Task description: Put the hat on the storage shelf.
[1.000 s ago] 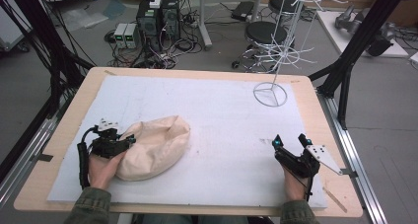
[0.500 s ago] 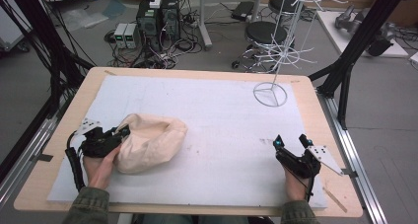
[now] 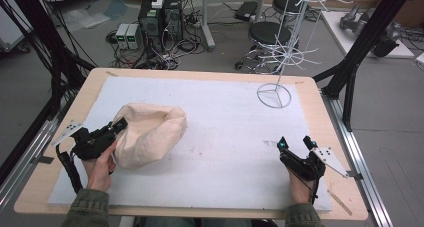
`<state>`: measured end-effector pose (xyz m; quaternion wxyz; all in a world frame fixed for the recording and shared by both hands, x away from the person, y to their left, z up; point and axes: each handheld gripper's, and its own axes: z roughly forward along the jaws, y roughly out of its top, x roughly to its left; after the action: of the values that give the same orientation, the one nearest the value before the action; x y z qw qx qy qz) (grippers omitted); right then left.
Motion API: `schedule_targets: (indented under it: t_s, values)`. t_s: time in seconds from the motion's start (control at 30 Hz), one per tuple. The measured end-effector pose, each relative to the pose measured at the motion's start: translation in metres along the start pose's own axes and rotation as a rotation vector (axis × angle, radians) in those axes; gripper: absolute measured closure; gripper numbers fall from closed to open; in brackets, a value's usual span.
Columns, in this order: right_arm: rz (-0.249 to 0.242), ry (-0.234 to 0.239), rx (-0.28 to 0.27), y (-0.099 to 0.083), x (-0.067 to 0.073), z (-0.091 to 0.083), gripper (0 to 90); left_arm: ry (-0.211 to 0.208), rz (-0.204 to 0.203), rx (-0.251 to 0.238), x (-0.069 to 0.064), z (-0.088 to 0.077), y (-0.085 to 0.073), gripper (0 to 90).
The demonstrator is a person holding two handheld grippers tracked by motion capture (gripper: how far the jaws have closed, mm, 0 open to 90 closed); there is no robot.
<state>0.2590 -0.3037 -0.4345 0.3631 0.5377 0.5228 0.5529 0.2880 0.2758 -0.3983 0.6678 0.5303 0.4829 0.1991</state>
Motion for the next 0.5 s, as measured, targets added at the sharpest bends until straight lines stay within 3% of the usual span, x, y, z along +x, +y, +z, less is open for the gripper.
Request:
schedule_targets:
  t_s: [0.17, 0.27, 0.5]
  values:
    - [-0.001, 0.005, -0.002, 0.000, 0.000, 0.000, 9.8, -0.050, 0.008, -0.049, -0.012, 0.004, 0.016, 73.5]
    - [0.004, 0.008, -0.003, 0.000, 0.000, 0.000, 9.8, -0.097, 0.034, -0.081, -0.023, 0.011, 0.025, 73.6]
    - [0.013, 0.012, -0.009, 0.000, 0.001, 0.000, 9.8, -0.163, 0.079, -0.098, -0.051, 0.033, 0.045, 73.5]
